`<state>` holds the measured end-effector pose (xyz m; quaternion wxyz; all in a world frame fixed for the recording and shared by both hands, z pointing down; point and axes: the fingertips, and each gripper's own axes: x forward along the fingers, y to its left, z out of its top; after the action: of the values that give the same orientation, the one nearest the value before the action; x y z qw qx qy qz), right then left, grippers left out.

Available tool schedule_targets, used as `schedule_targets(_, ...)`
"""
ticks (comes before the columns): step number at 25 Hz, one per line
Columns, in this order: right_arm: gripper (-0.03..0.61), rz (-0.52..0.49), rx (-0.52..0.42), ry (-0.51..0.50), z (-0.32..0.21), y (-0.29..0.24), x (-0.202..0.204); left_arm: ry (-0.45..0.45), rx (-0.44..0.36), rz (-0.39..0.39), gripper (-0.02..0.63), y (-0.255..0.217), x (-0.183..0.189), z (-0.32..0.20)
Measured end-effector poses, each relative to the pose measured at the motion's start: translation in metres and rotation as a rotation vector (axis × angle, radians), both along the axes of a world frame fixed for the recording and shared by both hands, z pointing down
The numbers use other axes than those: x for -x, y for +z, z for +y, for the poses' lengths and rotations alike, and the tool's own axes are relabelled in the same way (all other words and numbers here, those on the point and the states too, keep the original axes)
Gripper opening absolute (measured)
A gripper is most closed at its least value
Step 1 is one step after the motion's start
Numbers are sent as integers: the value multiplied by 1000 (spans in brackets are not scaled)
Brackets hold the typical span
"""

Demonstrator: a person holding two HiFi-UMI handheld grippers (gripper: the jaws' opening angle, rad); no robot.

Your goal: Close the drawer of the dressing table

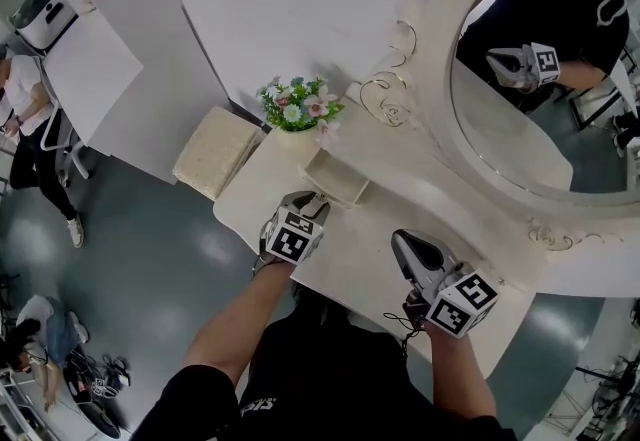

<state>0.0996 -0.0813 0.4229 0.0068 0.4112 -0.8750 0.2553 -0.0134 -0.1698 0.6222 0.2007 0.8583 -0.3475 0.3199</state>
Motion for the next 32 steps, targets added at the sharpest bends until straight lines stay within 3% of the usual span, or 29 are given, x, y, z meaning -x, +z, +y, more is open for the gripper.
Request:
schedule_targets(3, 11, 1, -1, 12, 2, -2, -4, -15, 30, 4, 129, 3, -1, -1)
schedule_targets(9, 11, -6, 3, 22, 1, -2, -9, -28, 32, -15, 100, 9, -1, -6)
schedule_targets(18, 11, -11, 9, 24, 2, 1, -10, -22, 41, 13, 100, 2, 1, -10)
schedule_targets(23, 11, -6, 12, 23, 3, 2, -10, -3, 43, -10, 98, 6, 1, -7)
schedule_targets(32, 12, 93, 47, -3, -10, 35, -2, 9, 16, 14, 103, 3, 2, -7)
